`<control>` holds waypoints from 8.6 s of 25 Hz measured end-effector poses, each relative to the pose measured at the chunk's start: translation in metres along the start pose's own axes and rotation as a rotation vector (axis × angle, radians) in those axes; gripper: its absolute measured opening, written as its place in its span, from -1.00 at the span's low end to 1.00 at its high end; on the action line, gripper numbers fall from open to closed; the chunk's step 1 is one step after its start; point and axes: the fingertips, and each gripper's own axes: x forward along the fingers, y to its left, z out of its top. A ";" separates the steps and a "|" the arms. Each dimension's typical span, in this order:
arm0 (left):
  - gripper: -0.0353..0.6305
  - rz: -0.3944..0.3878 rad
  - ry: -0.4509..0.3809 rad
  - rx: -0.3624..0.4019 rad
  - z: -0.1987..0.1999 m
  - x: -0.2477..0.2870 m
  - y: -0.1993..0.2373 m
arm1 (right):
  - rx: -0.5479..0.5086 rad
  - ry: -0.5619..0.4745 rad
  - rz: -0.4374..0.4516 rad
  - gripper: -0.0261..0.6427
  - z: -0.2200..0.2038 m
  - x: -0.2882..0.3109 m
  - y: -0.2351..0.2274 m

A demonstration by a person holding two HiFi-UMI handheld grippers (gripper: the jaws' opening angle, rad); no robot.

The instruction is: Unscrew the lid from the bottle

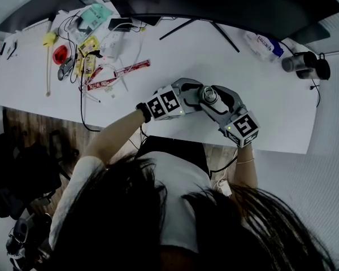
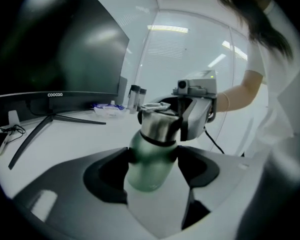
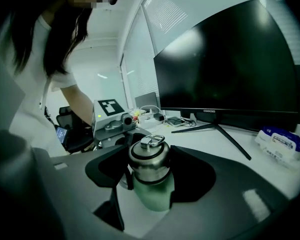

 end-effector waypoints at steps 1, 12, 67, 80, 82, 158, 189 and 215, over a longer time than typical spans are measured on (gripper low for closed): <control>0.18 -0.021 0.011 0.009 0.000 0.000 0.000 | -0.013 0.008 0.035 -0.14 0.000 0.000 0.001; 0.18 -0.256 0.107 0.137 -0.003 -0.002 -0.003 | -0.123 0.096 0.366 -0.14 -0.002 0.005 0.014; 0.19 -0.293 0.136 0.139 -0.018 -0.012 -0.015 | -0.101 0.039 0.229 -0.13 -0.001 0.006 0.032; 0.19 -0.407 0.168 0.201 -0.015 -0.015 -0.020 | -0.144 0.109 0.379 -0.13 -0.003 0.007 0.038; 0.19 -0.386 0.159 0.186 -0.016 -0.015 -0.020 | -0.119 0.115 0.313 -0.13 -0.003 0.005 0.037; 0.23 -0.119 -0.028 0.056 0.030 -0.072 -0.008 | -0.011 -0.129 0.095 -0.13 0.082 -0.038 0.026; -0.21 0.624 -0.458 -0.101 0.163 -0.181 0.005 | -0.048 -0.356 -0.557 -0.13 0.164 -0.123 0.002; -0.72 0.805 -0.443 -0.143 0.136 -0.198 0.010 | 0.018 -0.353 -0.555 -0.14 0.138 -0.124 -0.004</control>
